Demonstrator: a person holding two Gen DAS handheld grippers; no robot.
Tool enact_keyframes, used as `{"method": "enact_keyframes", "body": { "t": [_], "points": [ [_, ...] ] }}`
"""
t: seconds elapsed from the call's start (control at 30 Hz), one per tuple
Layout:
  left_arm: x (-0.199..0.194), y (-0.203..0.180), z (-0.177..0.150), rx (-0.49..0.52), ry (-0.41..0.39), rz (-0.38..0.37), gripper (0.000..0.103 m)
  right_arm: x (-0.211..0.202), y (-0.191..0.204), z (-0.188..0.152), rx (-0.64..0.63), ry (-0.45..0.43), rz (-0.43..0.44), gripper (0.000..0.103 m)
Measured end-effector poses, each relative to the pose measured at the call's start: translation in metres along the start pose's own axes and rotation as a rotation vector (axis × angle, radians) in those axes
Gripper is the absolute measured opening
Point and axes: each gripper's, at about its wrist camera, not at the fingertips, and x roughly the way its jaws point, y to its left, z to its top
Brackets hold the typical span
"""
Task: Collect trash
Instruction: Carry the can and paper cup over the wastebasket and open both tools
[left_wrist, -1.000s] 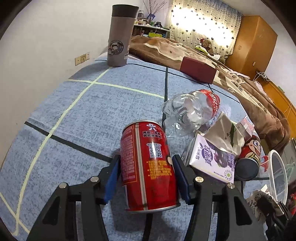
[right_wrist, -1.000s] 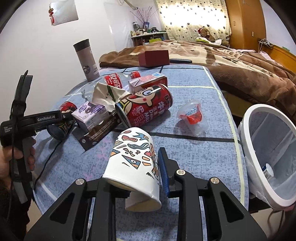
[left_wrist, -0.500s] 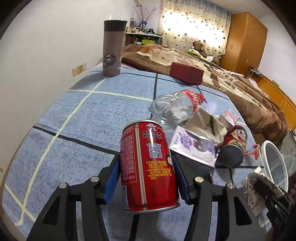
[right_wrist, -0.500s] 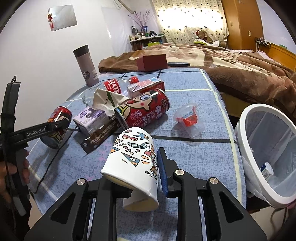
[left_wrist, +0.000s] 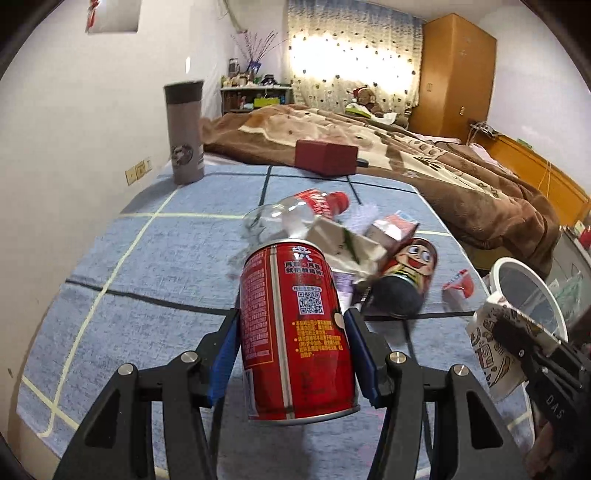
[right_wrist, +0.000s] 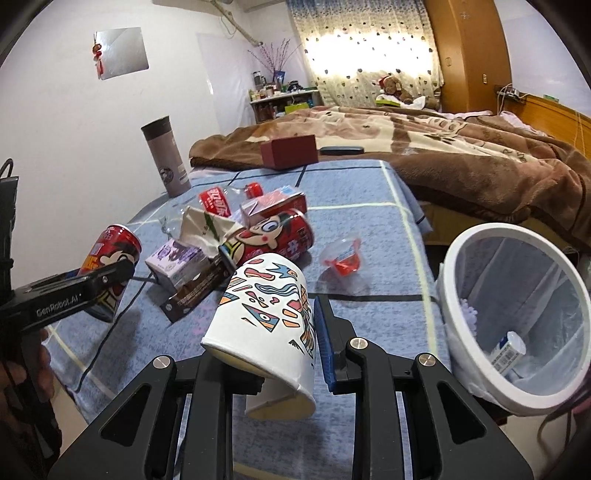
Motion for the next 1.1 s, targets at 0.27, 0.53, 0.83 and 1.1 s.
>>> {"method": "enact_keyframes", "body": {
  "t": [0.27, 0.53, 0.83, 1.1],
  "points": [
    [-0.012, -0.035, 0.001, 0.047, -0.026, -0.044, 0.058, -0.01, -0.016, 0.004, 0.034, -0.038, -0.029, 0.024],
    [-0.018, -0.073, 0.007, 0.115, -0.051, -0.079, 0.058, -0.025, -0.042, 0.007, 0.083, -0.082, -0.08, 0.024],
    [-0.02, -0.123, 0.008, 0.201, -0.059, -0.142, 0.058, -0.04, -0.073, 0.007, 0.13, -0.111, -0.145, 0.024],
    [-0.018, -0.17, 0.01, 0.273, -0.061, -0.208, 0.058, -0.049, -0.1, 0.005, 0.164, -0.12, -0.201, 0.024]
  ]
}}
